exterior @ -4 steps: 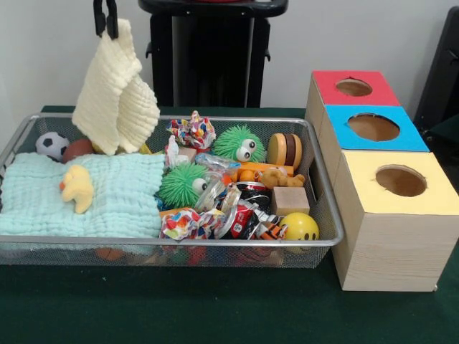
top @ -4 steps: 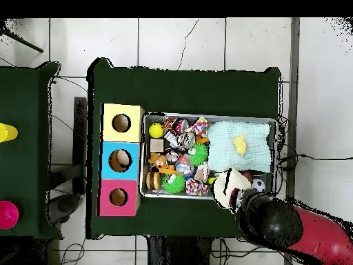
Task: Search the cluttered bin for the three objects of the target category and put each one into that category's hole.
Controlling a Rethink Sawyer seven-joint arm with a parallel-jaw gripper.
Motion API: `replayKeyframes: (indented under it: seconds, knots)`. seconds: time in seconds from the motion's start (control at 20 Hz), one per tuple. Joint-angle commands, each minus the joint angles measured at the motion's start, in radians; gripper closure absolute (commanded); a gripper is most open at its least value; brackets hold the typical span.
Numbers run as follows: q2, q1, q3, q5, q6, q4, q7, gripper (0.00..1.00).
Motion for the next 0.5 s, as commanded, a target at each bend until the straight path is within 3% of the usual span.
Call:
replayKeyframes:
  seconds: [0.05,0.5]
  knots:
    - [0.014,-0.004,0.060,0.003,0.154,-0.004,-0.097,0.00]
    - [0.059,-0.030,0.103,-0.030,0.080,-0.038,-0.149,0.00]
